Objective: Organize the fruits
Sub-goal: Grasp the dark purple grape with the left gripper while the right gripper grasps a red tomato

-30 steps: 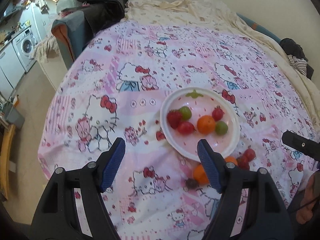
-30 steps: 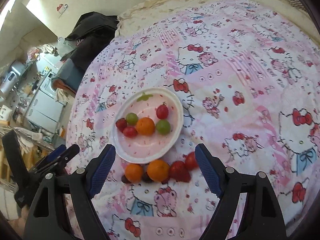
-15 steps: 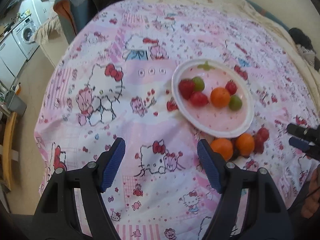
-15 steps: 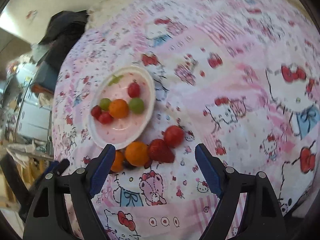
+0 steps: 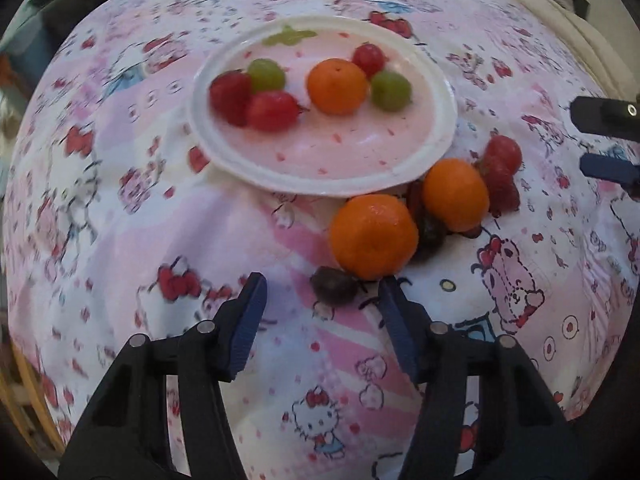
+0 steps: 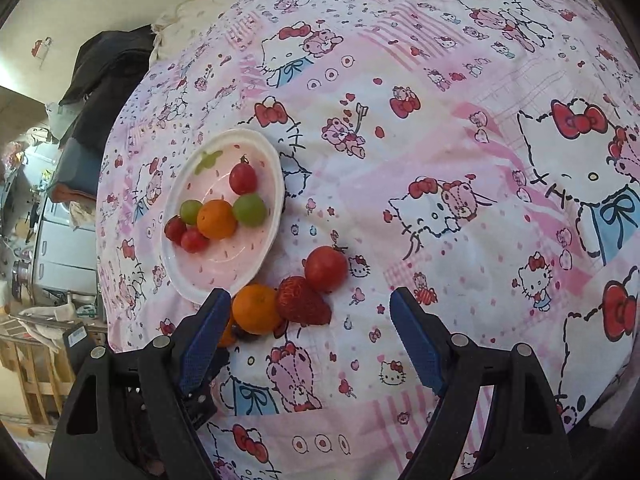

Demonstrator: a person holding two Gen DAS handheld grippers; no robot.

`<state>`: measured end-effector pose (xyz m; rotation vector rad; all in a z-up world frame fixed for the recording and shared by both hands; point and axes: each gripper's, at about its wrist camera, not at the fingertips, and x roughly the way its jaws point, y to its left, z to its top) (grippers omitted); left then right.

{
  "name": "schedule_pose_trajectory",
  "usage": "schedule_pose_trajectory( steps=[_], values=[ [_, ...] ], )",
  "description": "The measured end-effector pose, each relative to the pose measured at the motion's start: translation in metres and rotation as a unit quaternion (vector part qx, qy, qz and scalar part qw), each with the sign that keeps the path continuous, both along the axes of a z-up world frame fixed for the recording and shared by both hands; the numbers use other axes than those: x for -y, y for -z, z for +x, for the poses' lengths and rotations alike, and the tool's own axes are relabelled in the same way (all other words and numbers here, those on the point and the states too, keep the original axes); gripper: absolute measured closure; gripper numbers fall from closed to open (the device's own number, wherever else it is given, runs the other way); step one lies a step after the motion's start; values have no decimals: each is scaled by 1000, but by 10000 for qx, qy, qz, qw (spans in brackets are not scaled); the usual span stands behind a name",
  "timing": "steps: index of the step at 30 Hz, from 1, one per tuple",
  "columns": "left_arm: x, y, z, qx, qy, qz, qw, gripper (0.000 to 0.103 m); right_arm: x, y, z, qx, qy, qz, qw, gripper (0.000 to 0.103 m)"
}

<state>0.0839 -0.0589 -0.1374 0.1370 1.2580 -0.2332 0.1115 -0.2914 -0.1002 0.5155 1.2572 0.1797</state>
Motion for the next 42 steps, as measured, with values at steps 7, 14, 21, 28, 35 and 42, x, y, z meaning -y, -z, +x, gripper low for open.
schedule_pose_trajectory(
  steps=[7,14,21,28,35,42],
  values=[
    [6,-2,-1,16,871,-194,9960,74,-2,1,0,-17,-54,-8,10000,19],
    [6,-1,-4,48,1128,-212,9934,86,-6,-1,-1,35,-136,-96,9999,19],
    [-2,-9,-14,-23,949,-327,9949,89,-1,-2,-3,9,-60,-93,9999,19],
    [-1,1,-13,-86,783,-227,9966,88,-6,-1,-5,14,-142,-193,9997,19],
    [-3,6,-5,-269,619,-341,9971,89,-4,2,-3,3,-142,-382,9992,19],
    [-12,-11,-8,-66,282,-496,9984,89,-3,2,-3,36,-122,-420,9990,19]
  ],
)
